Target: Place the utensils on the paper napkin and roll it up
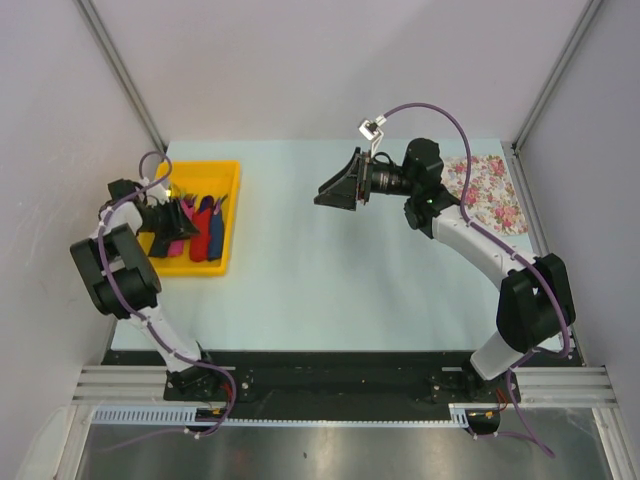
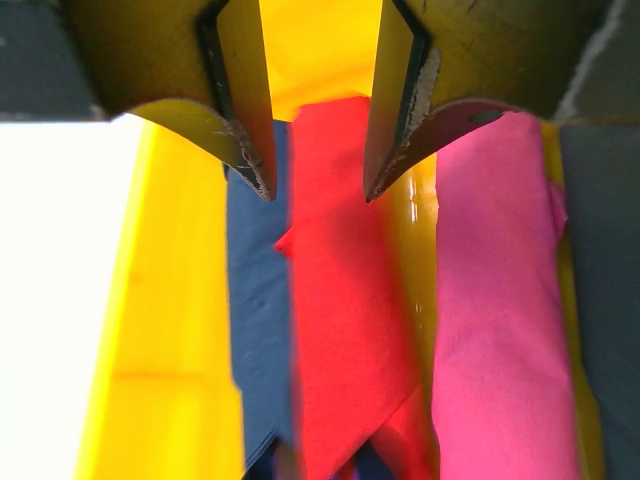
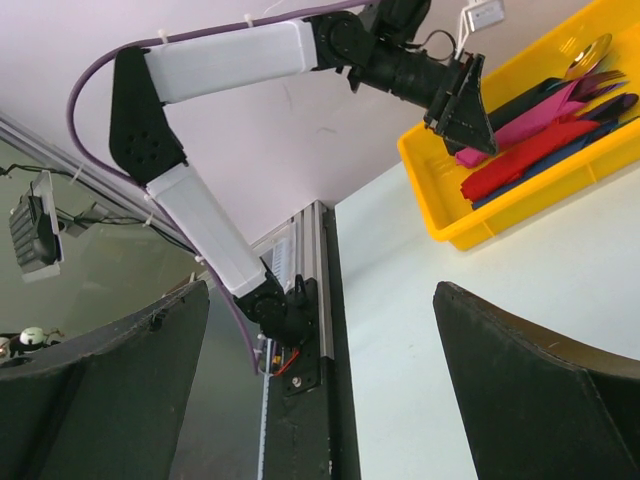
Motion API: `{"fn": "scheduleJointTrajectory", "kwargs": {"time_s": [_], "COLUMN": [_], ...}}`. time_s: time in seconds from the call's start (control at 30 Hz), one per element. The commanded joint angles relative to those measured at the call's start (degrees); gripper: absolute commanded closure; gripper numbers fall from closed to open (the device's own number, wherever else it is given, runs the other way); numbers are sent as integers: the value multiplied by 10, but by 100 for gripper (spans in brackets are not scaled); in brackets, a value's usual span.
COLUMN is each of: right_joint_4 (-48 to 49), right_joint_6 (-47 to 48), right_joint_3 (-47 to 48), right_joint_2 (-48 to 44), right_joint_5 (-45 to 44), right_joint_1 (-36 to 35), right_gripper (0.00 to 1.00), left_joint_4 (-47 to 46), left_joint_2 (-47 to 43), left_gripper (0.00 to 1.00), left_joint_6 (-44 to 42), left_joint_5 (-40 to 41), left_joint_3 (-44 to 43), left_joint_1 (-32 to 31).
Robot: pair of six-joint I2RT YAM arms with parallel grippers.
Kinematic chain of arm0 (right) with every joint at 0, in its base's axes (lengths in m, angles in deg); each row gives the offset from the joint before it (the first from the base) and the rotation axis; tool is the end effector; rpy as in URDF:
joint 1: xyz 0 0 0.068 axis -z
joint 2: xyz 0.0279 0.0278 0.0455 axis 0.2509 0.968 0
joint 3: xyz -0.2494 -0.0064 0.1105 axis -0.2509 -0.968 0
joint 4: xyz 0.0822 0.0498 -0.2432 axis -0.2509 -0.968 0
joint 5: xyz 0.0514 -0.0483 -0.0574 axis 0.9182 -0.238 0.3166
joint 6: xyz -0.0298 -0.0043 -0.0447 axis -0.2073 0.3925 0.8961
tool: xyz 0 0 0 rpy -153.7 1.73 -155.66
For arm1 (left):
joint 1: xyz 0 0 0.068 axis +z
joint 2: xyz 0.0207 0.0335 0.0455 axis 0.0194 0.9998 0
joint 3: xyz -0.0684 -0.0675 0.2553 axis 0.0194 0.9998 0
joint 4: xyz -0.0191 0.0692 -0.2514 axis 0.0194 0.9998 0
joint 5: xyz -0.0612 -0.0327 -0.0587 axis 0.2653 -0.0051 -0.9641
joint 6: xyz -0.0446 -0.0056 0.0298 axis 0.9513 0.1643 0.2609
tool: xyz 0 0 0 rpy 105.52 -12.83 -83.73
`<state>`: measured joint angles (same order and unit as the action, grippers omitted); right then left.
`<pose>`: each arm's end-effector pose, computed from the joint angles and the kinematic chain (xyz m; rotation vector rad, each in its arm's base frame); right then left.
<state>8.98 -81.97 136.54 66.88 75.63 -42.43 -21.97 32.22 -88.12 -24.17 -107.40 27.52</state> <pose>0.3146 0.2003 0.3674 -0.7419 1.5856 1.6152 0.3465 0.1495 0.1858 -0.2372 2.5219 -0.6021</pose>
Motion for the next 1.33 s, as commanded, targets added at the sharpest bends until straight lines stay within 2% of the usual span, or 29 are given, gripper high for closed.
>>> {"fn": "scheduleJointTrajectory", "kwargs": {"time_s": [0.0,0.13,0.23,0.33,0.37,0.4,0.5,0.53,0.57,0.63,0.77,0.87,0.93,1.1,1.3], "right_joint_4": [32,27,16,-13,-20,-33,-82,-99,-131,-158,-247,-357,-389,-416,-442], "right_joint_6": [0,11,26,52,58,65,108,120,149,171,199,240,287,349,375], "right_joint_3": [-3,-4,-5,-3,-3,-3,-2,-3,-6,-13,-45,-47,-66,-156,-154], "right_joint_2": [-8,-13,-20,-29,-31,-38,-53,-56,-60,-72,-86,-87,-97,-161,-182], "right_joint_5": [6,5,2,-8,-10,-14,-37,-45,-51,-70,-102,-139,-153,-182,-182], "right_joint_1": [0,3,6,14,21,27,50,55,69,86,151,202,237,298,312], "right_gripper": [0,0,0,0,0,0,0,0,0,0,0,0,0,0,0], "left_joint_4": [-36,-43,-37,-21,-13,5,37,37,35,38,54,78,80,27,21], "left_joint_2": [-74,-116,-153,-185,-189,-193,-202,-216,-226,-234,-230,-216,-208,-228,-235], "left_gripper": [52,37,32,15,2,0,0,0,0,0,0,0,0,0,0], "left_joint_6": [25,39,33,34,34,34,28,20,-4,-18,-25,25,47,65,65], "left_joint_5": [37,82,110,126,132,150,171,194,205,236,272,253,249,239,243], "left_joint_3": [4,-2,-17,-45,-70,-85,-142,-148,-153,-162,-144,-117,-80,-15,-31], "left_joint_1": [-11,-26,-51,-94,-120,-135,-203,-244,-260,-331,-406,-418,-418,-418,-414]}}
